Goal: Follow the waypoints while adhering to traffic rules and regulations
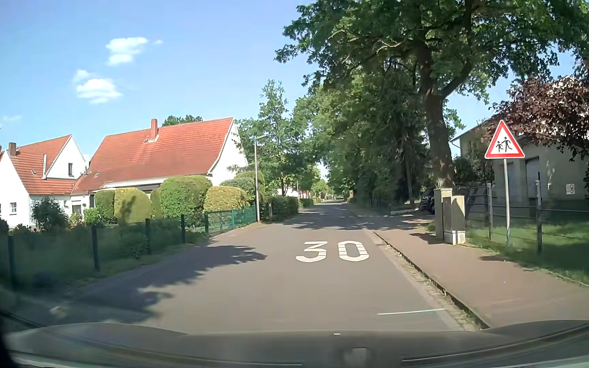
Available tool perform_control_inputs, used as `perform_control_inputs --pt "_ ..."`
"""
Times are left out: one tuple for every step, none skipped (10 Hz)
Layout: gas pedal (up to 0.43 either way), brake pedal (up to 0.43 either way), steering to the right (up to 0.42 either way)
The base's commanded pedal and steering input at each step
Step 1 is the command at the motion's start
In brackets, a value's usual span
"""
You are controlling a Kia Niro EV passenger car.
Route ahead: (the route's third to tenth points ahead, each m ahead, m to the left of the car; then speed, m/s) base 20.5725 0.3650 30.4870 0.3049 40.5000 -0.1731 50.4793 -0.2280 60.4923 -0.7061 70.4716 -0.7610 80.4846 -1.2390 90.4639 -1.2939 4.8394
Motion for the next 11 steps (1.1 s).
perform_control_inputs --pt "0.197 0.006 0.01" --pt "0.209 0.006 0.01" --pt "0.22 0.006 0.01" --pt "0.22 0.006 0.01" --pt "0.22 0.006 0.011" --pt "0.22 0.006 0.012" --pt "0.22 0.006 0.013" --pt "0.22 0.006 0.015" --pt "0.22 0.006 0.018" --pt "0.22 0.006 0.019" --pt "0.209 0.006 0.018"
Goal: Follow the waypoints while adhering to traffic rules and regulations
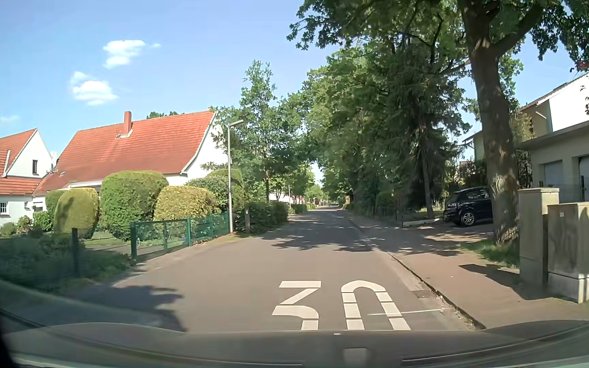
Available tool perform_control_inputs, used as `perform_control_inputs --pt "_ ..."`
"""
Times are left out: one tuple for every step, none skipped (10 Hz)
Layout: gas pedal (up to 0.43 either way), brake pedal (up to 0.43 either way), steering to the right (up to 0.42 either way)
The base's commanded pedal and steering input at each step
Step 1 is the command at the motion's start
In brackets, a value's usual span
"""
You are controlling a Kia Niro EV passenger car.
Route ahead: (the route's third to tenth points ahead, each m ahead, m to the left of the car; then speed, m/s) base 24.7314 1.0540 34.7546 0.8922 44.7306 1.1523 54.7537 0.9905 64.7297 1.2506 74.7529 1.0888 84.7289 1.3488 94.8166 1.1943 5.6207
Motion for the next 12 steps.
perform_control_inputs --pt "0.209 0.006 0.016" --pt "0.209 0.006 0.018" --pt "0.209 0.006 0.018" --pt "0.209 0.006 0.018" --pt "0.209 0.006 0.018" --pt "0.209 0.006 0.018" --pt "0.209 0.006 0.016" --pt "0.209 0.006 0.012" --pt "0.209 0.006 0.009" --pt "0.209 0.006 0.007" --pt "0.209 0.006 0.005" --pt "0.209 0.006 0.002"
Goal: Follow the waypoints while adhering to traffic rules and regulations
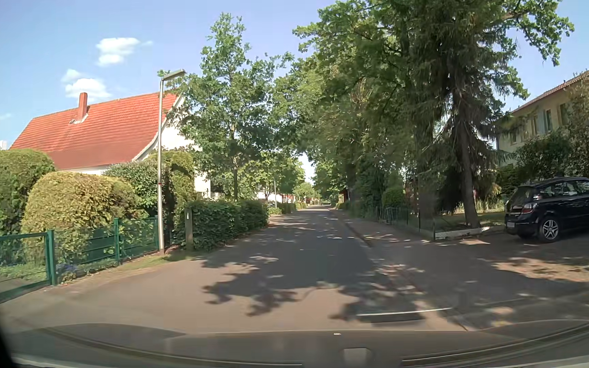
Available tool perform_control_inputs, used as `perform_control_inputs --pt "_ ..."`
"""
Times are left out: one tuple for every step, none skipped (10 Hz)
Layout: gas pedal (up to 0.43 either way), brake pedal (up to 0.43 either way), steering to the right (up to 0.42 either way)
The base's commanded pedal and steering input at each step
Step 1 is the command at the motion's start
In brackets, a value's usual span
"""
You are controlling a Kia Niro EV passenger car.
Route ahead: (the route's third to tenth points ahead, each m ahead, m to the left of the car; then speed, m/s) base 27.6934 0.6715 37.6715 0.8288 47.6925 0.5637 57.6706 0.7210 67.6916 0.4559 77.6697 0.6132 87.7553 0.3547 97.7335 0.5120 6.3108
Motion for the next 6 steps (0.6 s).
perform_control_inputs --pt "0.197 0.006 -0.002" --pt "0.189 0.006 -0.002" --pt "0.189 0.006 -0.002" --pt "0.177 0.006 -0.002" --pt "0.177 0.006 -0.002" --pt "0.177 0.006 -0.002"
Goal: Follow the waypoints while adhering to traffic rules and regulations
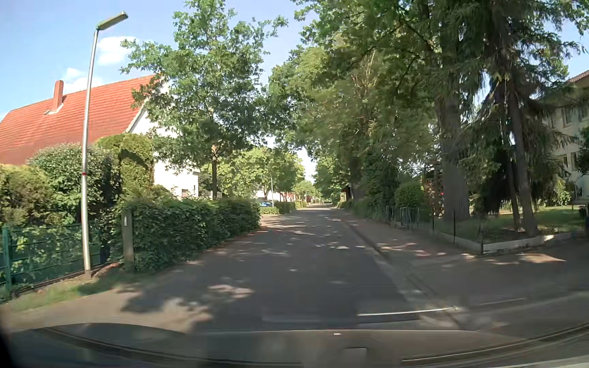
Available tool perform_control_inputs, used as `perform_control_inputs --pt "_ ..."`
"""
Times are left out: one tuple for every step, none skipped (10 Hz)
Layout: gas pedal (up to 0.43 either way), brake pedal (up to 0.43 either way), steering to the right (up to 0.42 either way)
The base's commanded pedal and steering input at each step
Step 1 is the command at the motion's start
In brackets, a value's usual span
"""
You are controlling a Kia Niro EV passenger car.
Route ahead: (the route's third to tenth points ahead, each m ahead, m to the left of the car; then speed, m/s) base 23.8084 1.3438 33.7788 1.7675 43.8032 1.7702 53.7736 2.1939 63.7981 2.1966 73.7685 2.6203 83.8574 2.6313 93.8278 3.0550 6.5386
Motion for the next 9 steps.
perform_control_inputs --pt "0.169 0.006 -0.002" --pt "0.169 0.006 -0.002" --pt "0.169 0.006 -0.002" --pt "0.169 0.006 -0.002" --pt "0.169 0.006 -0.002" --pt "0.157 0.006 -0.002" --pt "0.157 0.006 -0.002" --pt "0.15 0.006 -0.001" --pt "0.13 0.006 -0.002"
